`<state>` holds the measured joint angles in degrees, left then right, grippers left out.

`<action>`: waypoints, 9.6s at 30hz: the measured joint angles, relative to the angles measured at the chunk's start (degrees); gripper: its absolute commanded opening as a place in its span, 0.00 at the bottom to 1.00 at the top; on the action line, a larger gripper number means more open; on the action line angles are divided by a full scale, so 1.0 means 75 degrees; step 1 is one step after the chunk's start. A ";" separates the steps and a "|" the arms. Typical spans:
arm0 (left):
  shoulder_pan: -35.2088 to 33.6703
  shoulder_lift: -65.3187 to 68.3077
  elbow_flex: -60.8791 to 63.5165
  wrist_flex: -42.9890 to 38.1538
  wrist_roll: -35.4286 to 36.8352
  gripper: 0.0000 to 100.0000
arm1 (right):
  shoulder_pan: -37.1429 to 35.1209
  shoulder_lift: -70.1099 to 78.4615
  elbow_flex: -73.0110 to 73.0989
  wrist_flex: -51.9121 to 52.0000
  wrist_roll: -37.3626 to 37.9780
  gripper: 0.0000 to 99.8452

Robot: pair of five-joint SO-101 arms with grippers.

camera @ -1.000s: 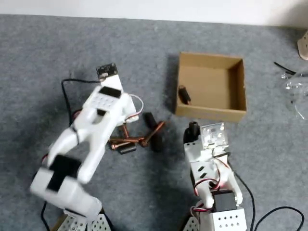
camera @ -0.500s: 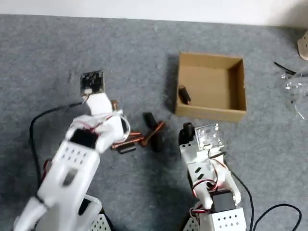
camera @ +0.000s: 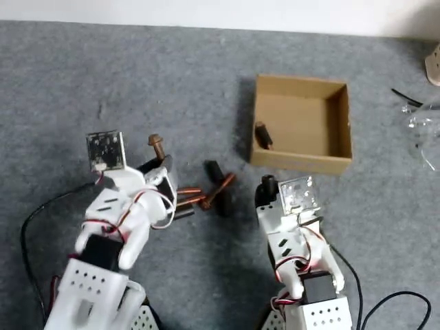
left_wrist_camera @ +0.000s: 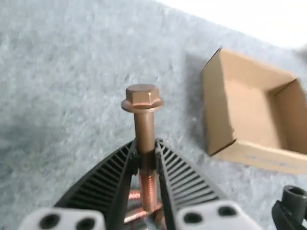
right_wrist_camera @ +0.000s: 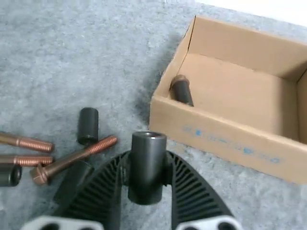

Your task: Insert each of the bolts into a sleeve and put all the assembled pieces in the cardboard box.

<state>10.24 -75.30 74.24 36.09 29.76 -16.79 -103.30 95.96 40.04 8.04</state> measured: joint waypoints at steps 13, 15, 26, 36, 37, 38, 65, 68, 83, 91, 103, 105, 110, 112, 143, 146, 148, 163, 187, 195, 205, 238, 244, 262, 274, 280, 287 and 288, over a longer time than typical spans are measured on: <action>0.0012 -0.3294 0.1360 -0.0762 0.1254 0.01 | -0.1875 0.0000 0.0000 -0.1313 0.0059 0.00; 0.0000 -0.3634 0.1453 -0.0762 0.1289 0.01 | -0.2110 0.0000 0.0000 -0.1348 0.0352 0.00; 0.1219 -0.3763 0.1676 -0.0785 0.1289 0.01 | -0.2801 0.0000 0.0000 -0.2098 0.0891 0.00; 0.1735 -0.3763 0.1676 -0.0844 0.1289 0.01 | -0.2813 0.0000 0.0000 -0.1981 0.0949 0.00; 0.1735 -0.3763 0.1676 -0.0914 0.1289 0.01 | -0.2813 0.0000 0.0000 -0.1981 0.0949 0.00; 0.1723 -0.3763 0.1676 -0.1043 0.1266 0.01 | -0.2813 0.0000 0.0000 -0.1981 0.0949 0.00; 0.1864 -0.3763 0.2872 -0.2708 0.1360 0.01 | -0.2848 0.0012 0.0000 -0.1782 0.1547 0.00; 0.1981 -0.3774 0.2755 -0.1993 0.1360 0.01 | -0.2872 0.0023 0.0000 -0.1770 0.1606 0.00; 0.2251 -0.3774 0.2661 -0.1418 0.1360 0.01 | -0.2872 0.0012 0.0012 -0.1770 0.1641 0.00; 0.2251 -0.3774 0.2661 -0.1407 0.1360 0.23 | -0.2801 0.0012 0.0012 -0.1770 0.1641 0.00; 0.1184 -0.3763 0.2415 -0.1160 0.1594 0.22 | -0.2590 0.0012 0.0012 -0.1770 0.1653 0.00; 0.0504 -0.3763 0.2145 -0.1160 0.2133 0.22 | -0.2590 0.0012 0.0012 -0.1770 0.1653 0.00; -0.0821 -0.3774 0.1958 -0.1160 0.2801 0.22 | -0.2567 0.0012 0.0012 -0.1770 0.1653 0.00; -0.0891 -0.3774 0.1958 -0.1160 0.2825 0.22 | -0.2344 0.0012 0.0012 -0.1770 0.1653 0.00; -0.1829 -0.3763 0.2907 -0.0141 -0.0610 0.09 | -0.0082 0.0059 0.0012 -0.2145 0.0293 0.00; -0.2004 -0.3763 0.2907 -0.0141 -0.0891 0.03 | -0.0082 0.0059 0.0012 -0.2145 0.0281 0.00; -0.2004 -0.3763 0.2907 -0.0141 -0.1465 0.00 | -0.0082 0.0059 0.0012 -0.2145 0.0281 0.00; -0.3341 -0.3763 0.2860 0.0738 -0.5181 0.01 | 0.1160 0.0059 0.0012 -0.2145 0.0281 0.00; -0.3341 -0.3763 0.2848 0.1149 -0.5181 0.01 | 0.0926 1.1065 -0.7642 -0.2145 0.0281 0.00; -0.3341 -0.3763 0.2848 0.1149 -0.5181 0.01 | 0.0926 1.4406 -1.0409 -0.1008 0.0281 0.00; -0.3341 -0.3763 0.2848 0.1149 -0.5181 0.01 | 0.0926 1.5437 -1.1311 -0.0422 0.0188 0.03; -0.3341 -0.3763 0.2848 0.1125 -0.5181 0.01 | -0.1723 0.9928 -0.8334 0.1477 -0.0422 0.24; -0.3341 -0.3763 0.2848 0.1125 -0.5181 0.01 | -0.2520 0.9096 -0.6716 0.0645 0.0305 0.24; -0.3341 -0.3763 0.2848 0.1125 -0.5181 0.01 | -0.3235 1.1452 -0.6341 -0.0410 0.0621 0.24; -0.3341 -0.3763 0.2848 0.1125 -0.5181 0.01 | -0.2907 1.4101 -0.8275 -0.0481 0.0621 0.24; -0.3341 -0.3763 0.2848 0.1125 -0.5181 0.01 | -0.2567 1.4722 -0.8908 -0.0574 0.0621 0.24; -0.3341 -0.3763 0.2848 0.1125 -0.5181 0.01 | -0.2403 1.4406 -0.8897 -0.0539 0.0621 0.24; -0.3341 -0.3763 0.2848 0.1125 -0.5181 0.01 | -0.2403 1.4359 -0.8897 -0.0539 0.0621 0.24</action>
<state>-14.81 -103.52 95.60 44.53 -9.10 -34.81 4.40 29.23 36.00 12.70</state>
